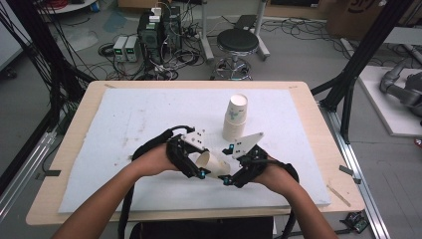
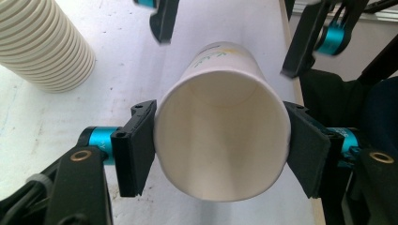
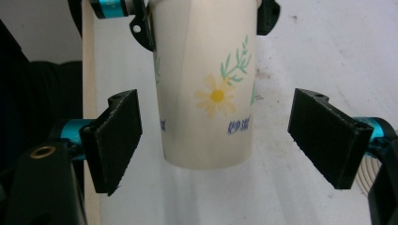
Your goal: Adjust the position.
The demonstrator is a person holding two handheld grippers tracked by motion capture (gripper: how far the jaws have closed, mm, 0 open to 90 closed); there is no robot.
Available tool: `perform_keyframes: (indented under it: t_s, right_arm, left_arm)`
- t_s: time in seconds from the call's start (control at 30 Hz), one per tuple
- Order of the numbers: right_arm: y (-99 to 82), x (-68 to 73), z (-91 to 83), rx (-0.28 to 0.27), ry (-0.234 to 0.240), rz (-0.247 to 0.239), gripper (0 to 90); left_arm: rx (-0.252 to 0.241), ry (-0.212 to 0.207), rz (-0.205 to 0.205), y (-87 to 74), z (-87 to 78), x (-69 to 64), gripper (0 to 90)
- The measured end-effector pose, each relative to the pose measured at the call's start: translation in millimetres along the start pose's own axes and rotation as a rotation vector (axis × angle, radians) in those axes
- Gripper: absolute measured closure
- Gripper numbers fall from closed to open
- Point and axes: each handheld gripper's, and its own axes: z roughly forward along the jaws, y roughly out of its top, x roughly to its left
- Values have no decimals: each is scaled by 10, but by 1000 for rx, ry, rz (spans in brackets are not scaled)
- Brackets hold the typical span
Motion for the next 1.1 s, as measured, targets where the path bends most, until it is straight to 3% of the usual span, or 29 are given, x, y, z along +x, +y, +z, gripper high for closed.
perform_keyframes:
  t_s: [0.13,0.2,0.33,0.67,0.87,1.1]
  right_arm:
    - [65,23,105,72,5,-35,182]
    - [86,32,151,99,16,-41,257]
    - [94,41,217,129,18,-50,314]
    - [90,40,242,126,29,-54,357]
    - [57,23,246,154,32,-26,359]
    - [-50,-24,146,128,-14,19,362]
  left_arm:
    - [12,-3,-4,30,38,1,312]
    - [17,-5,-4,38,59,0,313]
    - [12,-15,-4,52,69,-4,326]
    - [-1,-13,3,62,73,-23,304]
    - [-64,19,-11,-16,47,-9,218]
    - [-206,80,-95,-243,-135,30,207]
